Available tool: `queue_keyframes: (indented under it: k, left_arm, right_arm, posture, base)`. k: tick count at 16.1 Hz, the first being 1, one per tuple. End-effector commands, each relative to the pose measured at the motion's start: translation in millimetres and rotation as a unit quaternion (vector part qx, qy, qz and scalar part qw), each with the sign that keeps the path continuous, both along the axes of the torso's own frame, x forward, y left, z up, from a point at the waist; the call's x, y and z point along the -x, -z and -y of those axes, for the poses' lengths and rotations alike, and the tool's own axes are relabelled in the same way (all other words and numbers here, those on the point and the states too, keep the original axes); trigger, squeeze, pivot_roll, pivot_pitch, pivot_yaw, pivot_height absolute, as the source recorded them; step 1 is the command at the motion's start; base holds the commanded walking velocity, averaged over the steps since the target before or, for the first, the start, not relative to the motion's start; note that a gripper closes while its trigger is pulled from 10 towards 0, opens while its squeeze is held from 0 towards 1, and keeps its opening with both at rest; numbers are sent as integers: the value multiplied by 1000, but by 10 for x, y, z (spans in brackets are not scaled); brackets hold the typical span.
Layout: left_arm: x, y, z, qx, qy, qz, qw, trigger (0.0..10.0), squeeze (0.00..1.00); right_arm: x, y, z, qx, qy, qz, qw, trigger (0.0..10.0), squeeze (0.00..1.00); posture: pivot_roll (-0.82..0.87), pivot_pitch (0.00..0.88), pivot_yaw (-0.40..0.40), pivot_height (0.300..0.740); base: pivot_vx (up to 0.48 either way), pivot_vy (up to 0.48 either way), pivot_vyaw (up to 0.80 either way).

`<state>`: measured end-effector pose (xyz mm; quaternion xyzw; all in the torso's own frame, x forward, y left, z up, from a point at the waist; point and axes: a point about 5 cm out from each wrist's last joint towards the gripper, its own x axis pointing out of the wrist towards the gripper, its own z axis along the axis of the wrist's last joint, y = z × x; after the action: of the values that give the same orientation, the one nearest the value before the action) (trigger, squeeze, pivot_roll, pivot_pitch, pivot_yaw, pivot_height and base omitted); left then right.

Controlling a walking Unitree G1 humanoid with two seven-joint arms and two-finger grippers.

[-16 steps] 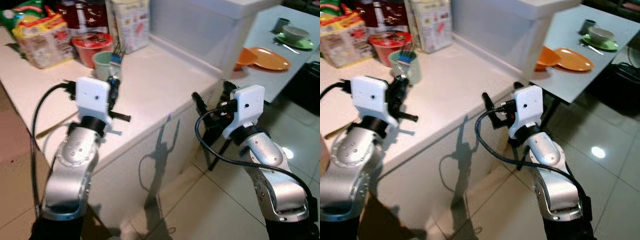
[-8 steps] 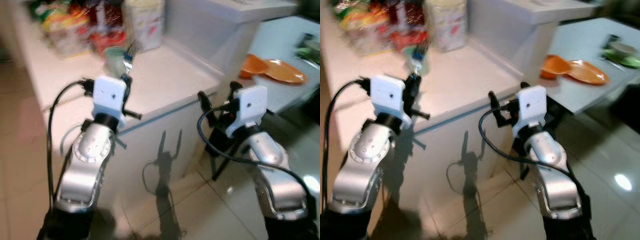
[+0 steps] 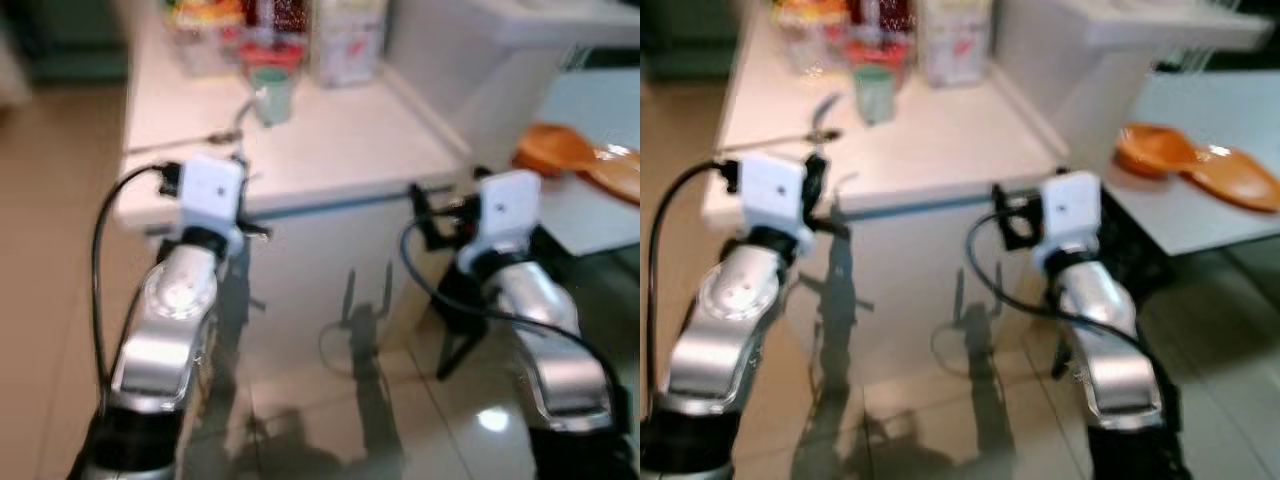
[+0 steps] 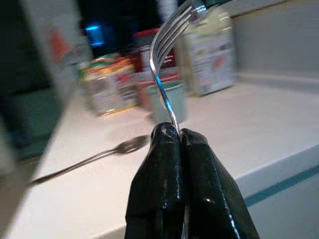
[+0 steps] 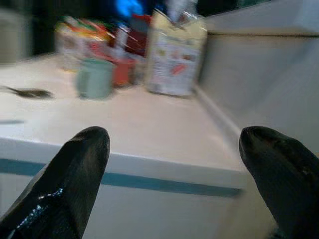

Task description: Setting the table

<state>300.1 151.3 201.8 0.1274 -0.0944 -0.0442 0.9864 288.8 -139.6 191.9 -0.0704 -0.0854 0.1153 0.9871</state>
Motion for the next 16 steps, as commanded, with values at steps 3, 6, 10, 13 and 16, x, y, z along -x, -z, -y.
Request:
queue_keyframes:
  k: [3, 6, 10, 13, 16]
  left_arm:
    - [-5, -22, 122, 6, 11, 6, 1000, 10000, 0]
    - [-18, -11, 87, 6, 7, 2, 1000, 10000, 0]
    - [-54, -2, 120, 6, 5, 1, 1000, 10000, 0]
    - [-36, -2, 106, 5, 3, 1, 1000, 10000, 0]
    - [-84, -11, 71, 10, -5, 1, 1000, 10000, 0]
  right_arm:
    - [-1, 11, 146, 8, 29, -4, 1000, 10000, 0]
    - [-4, 20, 158, 3, 38, -8, 999, 10000, 0]
    - [2, 36, 223, 0, 51, -15, 999, 10000, 0]
    - [-5, 54, 222, -3, 54, -18, 998, 10000, 0]
    - [-10, 27, 184, -5, 52, -15, 999, 10000, 0]
  posture:
    - [53, 0, -37, 740]
    - [37, 0, -32, 740]
    - [38, 0, -35, 740]
    - [42, 0, -38, 740]
    - [29, 0, -35, 740]
  base:
    - [0, -447, 800]
    - [0, -449, 533]
    - [0, -449, 0]
    - [0, -447, 0]
    - [0, -446, 0]
